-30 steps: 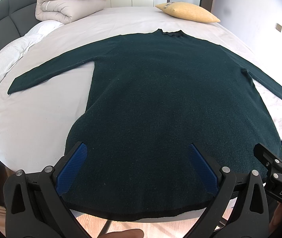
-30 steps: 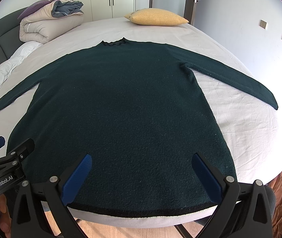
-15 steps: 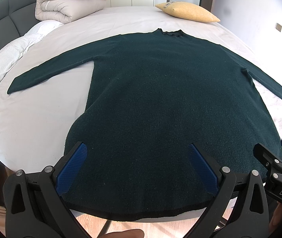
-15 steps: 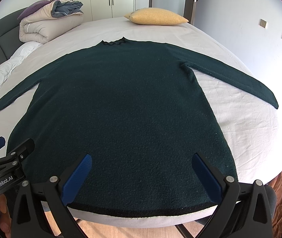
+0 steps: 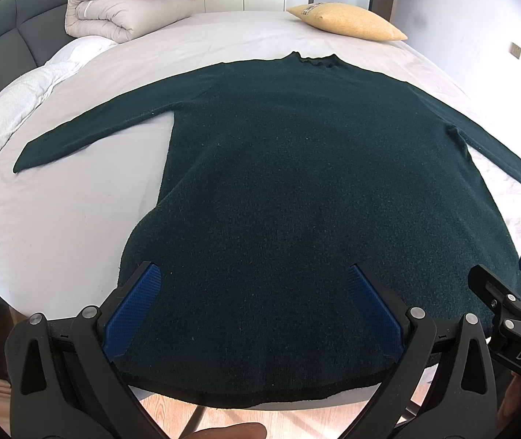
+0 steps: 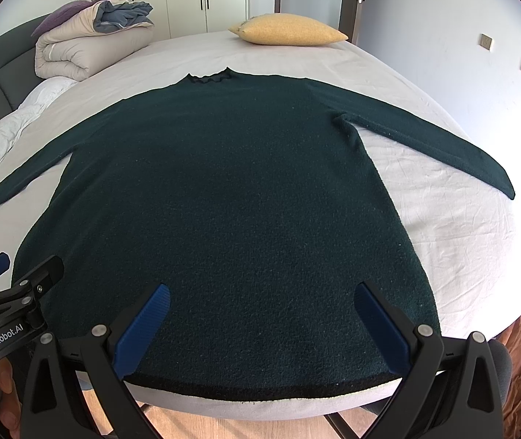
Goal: Fold small clothes
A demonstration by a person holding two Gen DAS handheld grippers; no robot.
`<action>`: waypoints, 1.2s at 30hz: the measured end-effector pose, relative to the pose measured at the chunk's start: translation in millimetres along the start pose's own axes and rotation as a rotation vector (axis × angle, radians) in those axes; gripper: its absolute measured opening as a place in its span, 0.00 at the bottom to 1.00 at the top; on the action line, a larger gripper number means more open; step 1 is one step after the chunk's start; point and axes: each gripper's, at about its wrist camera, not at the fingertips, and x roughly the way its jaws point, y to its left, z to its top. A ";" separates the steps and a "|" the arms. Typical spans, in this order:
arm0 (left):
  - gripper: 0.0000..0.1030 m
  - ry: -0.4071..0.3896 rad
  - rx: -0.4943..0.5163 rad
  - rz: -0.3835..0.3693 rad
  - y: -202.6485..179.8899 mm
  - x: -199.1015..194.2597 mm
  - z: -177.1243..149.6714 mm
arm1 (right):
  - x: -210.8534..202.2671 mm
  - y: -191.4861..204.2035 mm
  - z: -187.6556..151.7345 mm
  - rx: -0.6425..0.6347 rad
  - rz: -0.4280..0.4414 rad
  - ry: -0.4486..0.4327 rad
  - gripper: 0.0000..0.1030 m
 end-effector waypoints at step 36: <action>1.00 0.025 -0.008 0.003 -3.0 11.3 -7.3 | 7.3 0.6 -0.2 0.002 0.004 0.024 1.00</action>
